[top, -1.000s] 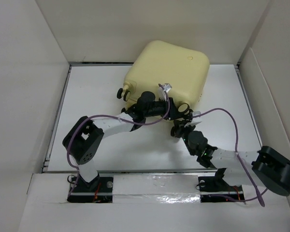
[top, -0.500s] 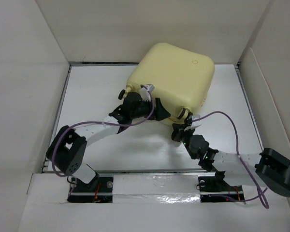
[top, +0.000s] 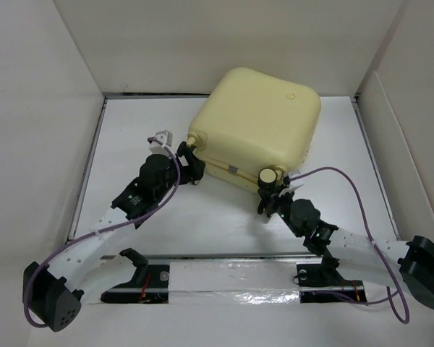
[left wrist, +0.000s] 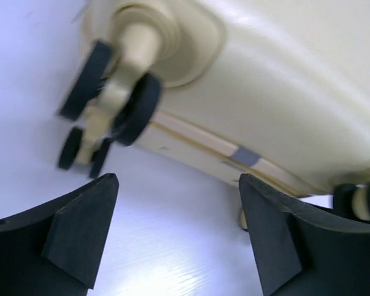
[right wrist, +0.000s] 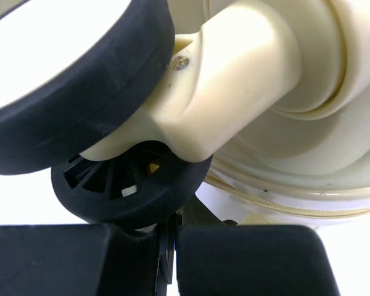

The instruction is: Pack the luggage

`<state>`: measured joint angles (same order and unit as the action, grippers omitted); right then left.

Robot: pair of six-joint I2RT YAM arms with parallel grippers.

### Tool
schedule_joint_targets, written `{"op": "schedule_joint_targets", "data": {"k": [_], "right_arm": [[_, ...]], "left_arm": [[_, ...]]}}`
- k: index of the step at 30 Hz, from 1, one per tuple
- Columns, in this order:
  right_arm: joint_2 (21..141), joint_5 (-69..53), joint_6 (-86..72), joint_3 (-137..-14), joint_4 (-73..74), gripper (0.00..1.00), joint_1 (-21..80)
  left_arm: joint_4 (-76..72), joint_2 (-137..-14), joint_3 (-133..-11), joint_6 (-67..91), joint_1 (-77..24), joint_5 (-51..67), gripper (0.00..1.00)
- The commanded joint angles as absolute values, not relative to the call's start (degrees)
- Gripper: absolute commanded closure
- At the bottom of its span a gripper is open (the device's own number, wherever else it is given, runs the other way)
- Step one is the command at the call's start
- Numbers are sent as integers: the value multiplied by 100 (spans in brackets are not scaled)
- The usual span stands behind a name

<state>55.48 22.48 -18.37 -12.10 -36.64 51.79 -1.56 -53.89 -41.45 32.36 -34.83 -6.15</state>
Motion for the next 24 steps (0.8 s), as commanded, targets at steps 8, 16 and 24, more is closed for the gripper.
{"op": "schedule_joint_targets", "data": {"k": [8, 16, 24], "right_arm": [[5317, 1099, -1749, -1327, -3990, 100, 5115], [5554, 818, -1731, -1354, -4192, 100, 5115], [5362, 756, -1740, -1292, -4140, 100, 5063]], "left_arm": [[1485, -5756, -5114, 2725, -3165, -1610, 14], [1458, -6749, -6115, 1908, -2927, -1284, 13], [1389, -7645, -6530, 1565, -2470, -616, 20]]}}
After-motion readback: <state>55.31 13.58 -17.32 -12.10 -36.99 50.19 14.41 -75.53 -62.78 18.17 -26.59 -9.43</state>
